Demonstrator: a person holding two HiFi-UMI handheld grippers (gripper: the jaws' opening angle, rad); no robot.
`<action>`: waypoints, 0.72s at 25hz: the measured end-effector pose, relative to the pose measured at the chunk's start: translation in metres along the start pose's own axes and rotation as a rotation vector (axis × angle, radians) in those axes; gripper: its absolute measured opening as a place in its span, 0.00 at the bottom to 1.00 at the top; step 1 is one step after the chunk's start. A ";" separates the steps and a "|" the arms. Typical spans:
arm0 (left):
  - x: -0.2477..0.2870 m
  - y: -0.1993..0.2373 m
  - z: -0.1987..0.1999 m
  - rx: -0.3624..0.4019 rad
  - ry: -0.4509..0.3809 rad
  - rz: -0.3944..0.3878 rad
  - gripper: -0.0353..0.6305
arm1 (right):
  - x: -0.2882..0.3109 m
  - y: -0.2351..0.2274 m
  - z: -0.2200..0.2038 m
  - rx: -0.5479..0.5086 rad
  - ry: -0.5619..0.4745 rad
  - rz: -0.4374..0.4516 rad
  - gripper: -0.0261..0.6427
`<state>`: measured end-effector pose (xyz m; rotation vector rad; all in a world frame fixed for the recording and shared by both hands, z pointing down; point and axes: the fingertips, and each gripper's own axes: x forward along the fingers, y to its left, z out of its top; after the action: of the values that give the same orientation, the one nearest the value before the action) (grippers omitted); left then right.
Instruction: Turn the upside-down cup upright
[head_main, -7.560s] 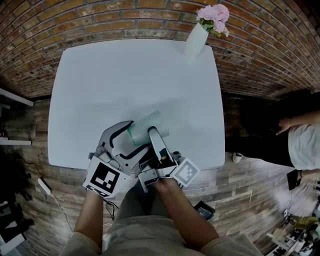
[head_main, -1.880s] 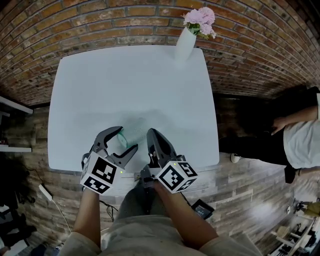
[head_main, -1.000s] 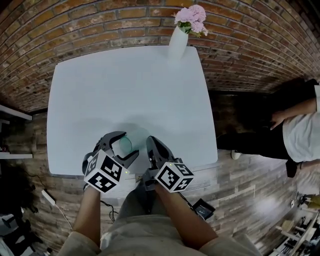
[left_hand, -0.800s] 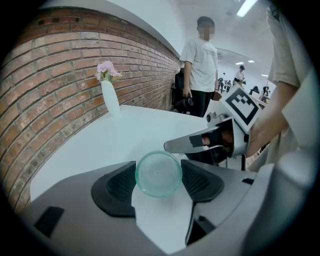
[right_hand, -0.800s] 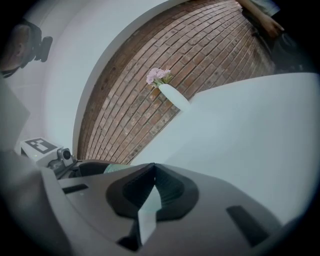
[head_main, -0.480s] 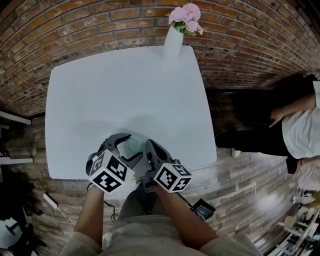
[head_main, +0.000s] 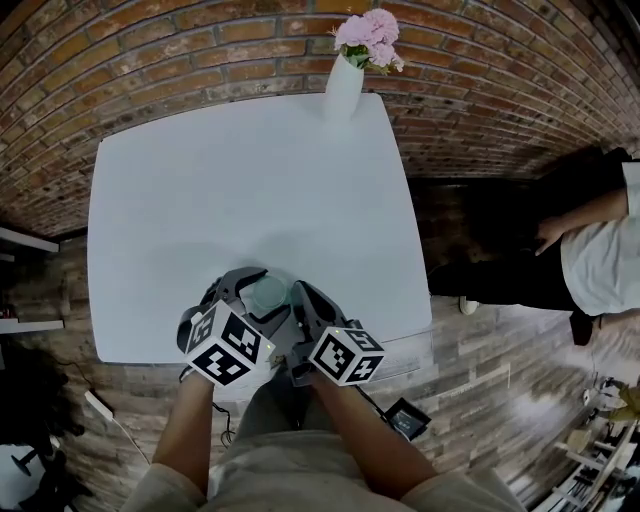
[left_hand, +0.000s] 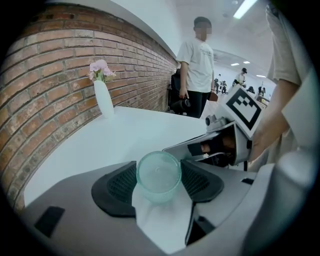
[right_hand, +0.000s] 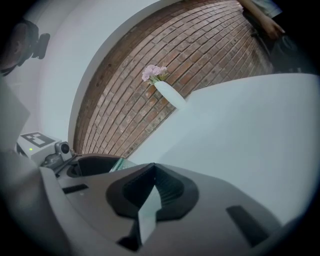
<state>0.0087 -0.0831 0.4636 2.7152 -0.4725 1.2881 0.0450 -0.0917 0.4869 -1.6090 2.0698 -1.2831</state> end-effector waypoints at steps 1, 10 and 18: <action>0.001 0.000 0.001 0.004 -0.004 0.003 0.47 | 0.000 -0.001 0.000 -0.005 0.003 -0.004 0.05; -0.003 0.002 0.005 -0.035 -0.153 0.058 0.48 | -0.001 -0.001 0.001 -0.073 0.035 -0.023 0.05; -0.021 0.010 0.011 -0.114 -0.335 0.128 0.48 | -0.004 0.008 0.009 -0.194 0.021 -0.031 0.05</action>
<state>0.0011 -0.0898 0.4401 2.8482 -0.7367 0.7978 0.0470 -0.0926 0.4747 -1.7201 2.2509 -1.1429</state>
